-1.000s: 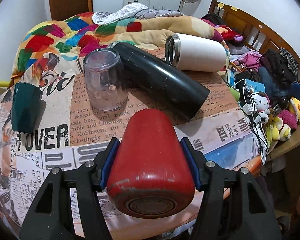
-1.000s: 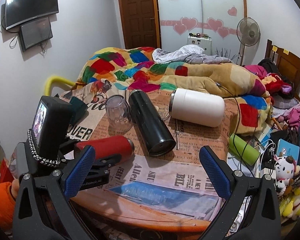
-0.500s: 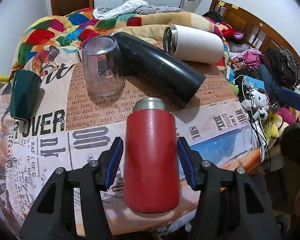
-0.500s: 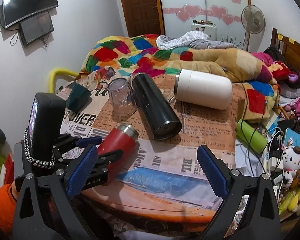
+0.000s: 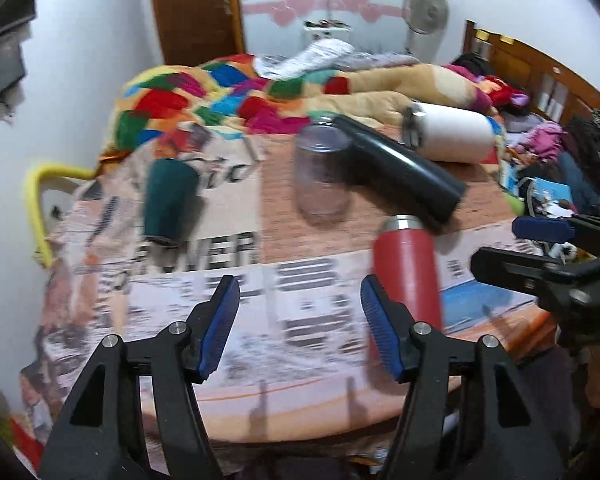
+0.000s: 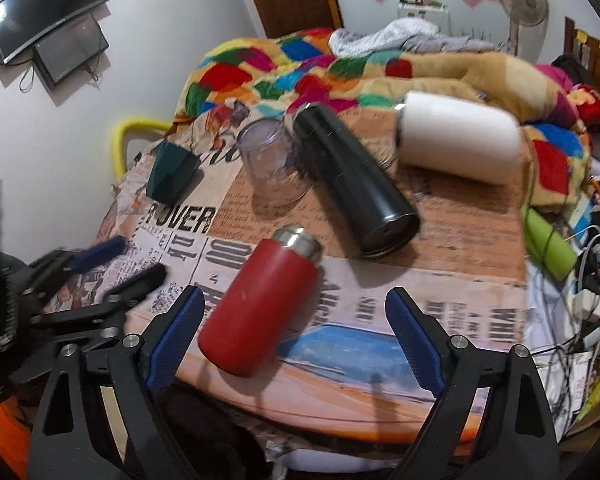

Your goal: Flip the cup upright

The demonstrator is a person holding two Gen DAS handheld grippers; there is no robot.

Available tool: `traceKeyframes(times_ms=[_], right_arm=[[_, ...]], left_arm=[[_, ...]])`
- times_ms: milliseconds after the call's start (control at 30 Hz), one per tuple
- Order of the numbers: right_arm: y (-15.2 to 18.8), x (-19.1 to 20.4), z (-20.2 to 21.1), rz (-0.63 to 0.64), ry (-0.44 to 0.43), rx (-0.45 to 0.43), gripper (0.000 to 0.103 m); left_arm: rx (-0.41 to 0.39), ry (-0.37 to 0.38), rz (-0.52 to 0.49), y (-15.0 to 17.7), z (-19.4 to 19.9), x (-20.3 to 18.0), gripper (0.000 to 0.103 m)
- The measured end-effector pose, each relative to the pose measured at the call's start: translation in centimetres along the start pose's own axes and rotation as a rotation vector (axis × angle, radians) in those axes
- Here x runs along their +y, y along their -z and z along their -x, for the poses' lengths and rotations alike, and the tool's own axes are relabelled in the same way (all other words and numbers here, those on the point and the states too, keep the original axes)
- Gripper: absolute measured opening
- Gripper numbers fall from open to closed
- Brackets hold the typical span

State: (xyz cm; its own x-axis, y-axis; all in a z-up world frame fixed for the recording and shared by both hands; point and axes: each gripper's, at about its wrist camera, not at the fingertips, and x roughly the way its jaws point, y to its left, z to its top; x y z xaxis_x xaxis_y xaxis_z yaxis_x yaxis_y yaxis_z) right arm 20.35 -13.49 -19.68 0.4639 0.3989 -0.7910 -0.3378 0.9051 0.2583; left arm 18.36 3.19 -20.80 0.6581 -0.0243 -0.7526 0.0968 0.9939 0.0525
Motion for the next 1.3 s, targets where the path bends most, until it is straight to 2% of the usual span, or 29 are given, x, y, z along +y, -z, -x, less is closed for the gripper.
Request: traceKeyframes(times_ms=[167, 333, 633, 767, 933, 1200, 1300], right_arm=[[-0.8, 1.4, -4.3, -0.007, -0.018, 0.122, 0.079], [-1.4, 0.7, -7.1, -0.074, -0.03, 0.215, 0.071], [-2.0, 0.9, -10.6, -0.093, -0.056, 0.349, 0.068], [-2.3, 1.6, -9.9, -0.033, -0.068, 0.339, 0.059], [-2.6, 3.0, -7.5, 0.076, -0.032, 0.251, 0.059], [-3.9, 4.1, -3.8, 0.181, 0.015, 0.112, 0.059], [-4.5, 4.9, -3.2, 0.213, 0.042, 0.06, 0.059]], left_arm=[[-0.003, -0.039, 0.048, 1.2, 0.5, 2.4, 0.063], [0.0, -0.041, 0.09, 2.3, 0.6, 3.7, 0.063], [0.01, -0.026, 0.116, 2.8, 0.1, 3.8, 0.063], [0.0, -0.019, 0.116, 2.6, 0.2, 3.6, 0.063], [-0.018, -0.013, 0.117, 2.0, 0.7, 3.4, 0.063], [-0.032, -0.007, 0.141, 1.5, 1.3, 3.3, 0.064], [-0.029, -0.003, 0.152, 1.3, 1.3, 3.3, 0.069]])
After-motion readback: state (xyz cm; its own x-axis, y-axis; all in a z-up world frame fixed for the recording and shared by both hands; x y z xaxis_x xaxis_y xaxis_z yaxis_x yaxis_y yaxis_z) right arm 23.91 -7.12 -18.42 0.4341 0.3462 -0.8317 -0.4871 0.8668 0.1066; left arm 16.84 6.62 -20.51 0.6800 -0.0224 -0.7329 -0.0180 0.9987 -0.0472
